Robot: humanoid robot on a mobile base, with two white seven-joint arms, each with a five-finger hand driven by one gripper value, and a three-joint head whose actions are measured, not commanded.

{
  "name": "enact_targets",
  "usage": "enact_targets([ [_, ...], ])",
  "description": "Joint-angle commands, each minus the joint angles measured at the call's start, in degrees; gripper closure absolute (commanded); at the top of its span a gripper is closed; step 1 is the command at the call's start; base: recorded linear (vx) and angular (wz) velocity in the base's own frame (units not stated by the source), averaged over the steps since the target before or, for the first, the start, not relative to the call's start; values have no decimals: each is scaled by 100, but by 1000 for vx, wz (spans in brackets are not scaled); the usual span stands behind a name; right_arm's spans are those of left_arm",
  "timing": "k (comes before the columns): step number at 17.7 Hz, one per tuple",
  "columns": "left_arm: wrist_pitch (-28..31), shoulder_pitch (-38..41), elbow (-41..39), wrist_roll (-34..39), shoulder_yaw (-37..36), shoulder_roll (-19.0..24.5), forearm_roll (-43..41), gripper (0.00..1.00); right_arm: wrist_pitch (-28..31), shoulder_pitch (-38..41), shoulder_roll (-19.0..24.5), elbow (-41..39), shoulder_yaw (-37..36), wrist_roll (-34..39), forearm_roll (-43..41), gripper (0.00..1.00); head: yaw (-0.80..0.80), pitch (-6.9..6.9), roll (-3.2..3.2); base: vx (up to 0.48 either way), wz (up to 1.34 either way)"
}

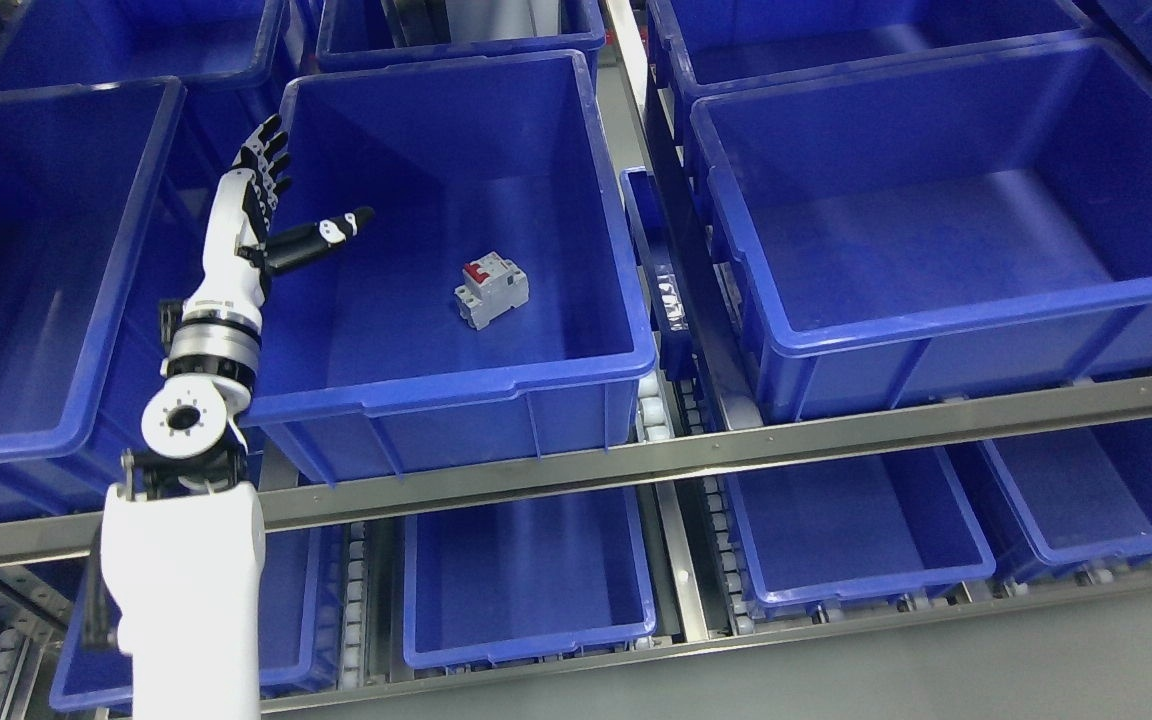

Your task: Place circuit breaker on shelf

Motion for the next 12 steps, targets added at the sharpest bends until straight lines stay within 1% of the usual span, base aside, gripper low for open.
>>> enact_targets([
  [1,-143,925,-2120,97,-429,-20,74,0,1378,0,-100,0,114,0,0,0,0,0,0,-136,-3],
  [6,-143,934,-2147,71,-350,-20,188,0,1378,0,-100,0,114,0,0,0,0,0,0,-120,-37],
  [12,-143,1065,-2147,71,-218,-20,258,0,1378,0,-100,0,114,0,0,0,0,0,0,-63,-113],
])
